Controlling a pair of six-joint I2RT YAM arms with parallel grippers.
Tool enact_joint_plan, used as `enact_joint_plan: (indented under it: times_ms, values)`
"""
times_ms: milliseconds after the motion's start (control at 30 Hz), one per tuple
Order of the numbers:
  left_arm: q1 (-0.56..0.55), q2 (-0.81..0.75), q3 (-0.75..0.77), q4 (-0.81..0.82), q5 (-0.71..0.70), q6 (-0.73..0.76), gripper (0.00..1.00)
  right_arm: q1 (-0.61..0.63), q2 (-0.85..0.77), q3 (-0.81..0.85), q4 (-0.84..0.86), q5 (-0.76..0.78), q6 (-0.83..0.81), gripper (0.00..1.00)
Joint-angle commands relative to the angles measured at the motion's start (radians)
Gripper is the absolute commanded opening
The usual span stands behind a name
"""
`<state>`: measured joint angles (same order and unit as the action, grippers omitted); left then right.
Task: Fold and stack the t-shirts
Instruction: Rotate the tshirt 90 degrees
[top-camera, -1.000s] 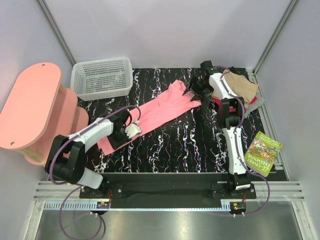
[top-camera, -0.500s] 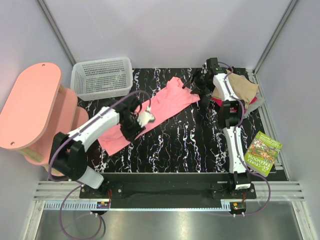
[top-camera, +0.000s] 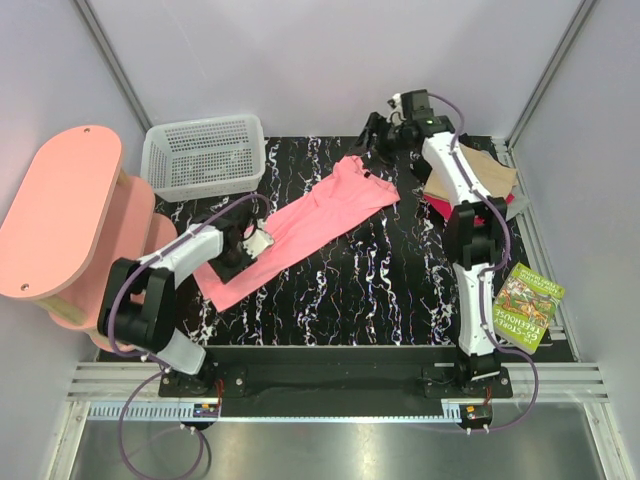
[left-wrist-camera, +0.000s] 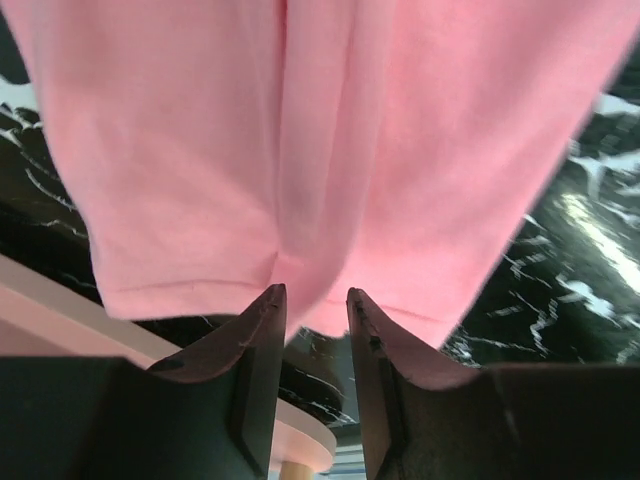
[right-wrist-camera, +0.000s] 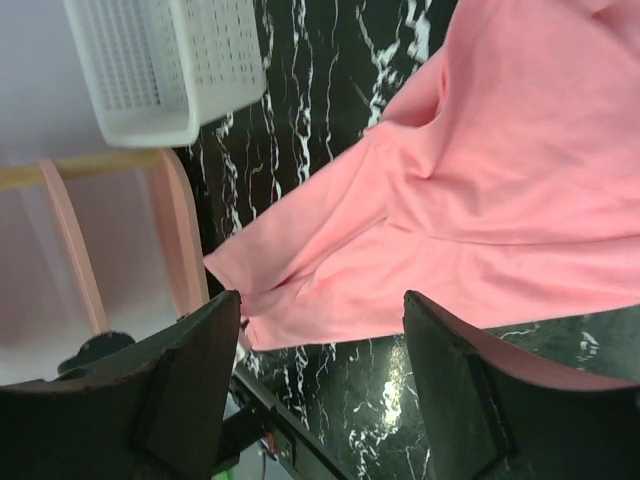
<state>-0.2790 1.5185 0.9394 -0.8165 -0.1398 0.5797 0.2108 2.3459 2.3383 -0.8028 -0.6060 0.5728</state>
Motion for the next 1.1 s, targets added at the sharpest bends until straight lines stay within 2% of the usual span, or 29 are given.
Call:
enact_joint_plan:
  times_ms: [0, 200, 533, 633, 833, 967, 1067]
  values:
    - [0.023, 0.06, 0.028, 0.115, -0.081, 0.049, 0.36, 0.029, 0.087, -0.025, -0.004, -0.005, -0.008, 0.73]
    - [0.106, 0.144, 0.052, 0.161, -0.135, 0.097, 0.35, 0.022, 0.216, 0.102, -0.076, 0.034, 0.006, 0.7]
    - [0.1, 0.161, -0.014, 0.175, -0.19, 0.118, 0.35, 0.009, 0.25, 0.067, -0.167, 0.141, -0.016, 0.7]
    - [0.058, 0.149, -0.037, 0.165, -0.192, 0.112, 0.35, -0.005, 0.295, 0.124, -0.184, 0.137, -0.01, 0.7]
    - [-0.064, 0.135, -0.077, 0.131, -0.19, 0.085, 0.35, -0.057, 0.427, 0.298, -0.193, 0.031, 0.042, 0.71]
    - [-0.184, 0.15, -0.067, 0.077, -0.161, 0.039, 0.34, -0.077, 0.507, 0.427, -0.181, -0.053, 0.084, 0.7]
    - [-0.288, 0.173, -0.041, 0.033, -0.123, 0.0, 0.34, -0.097, 0.509, 0.428, -0.107, -0.109, 0.116, 0.7]
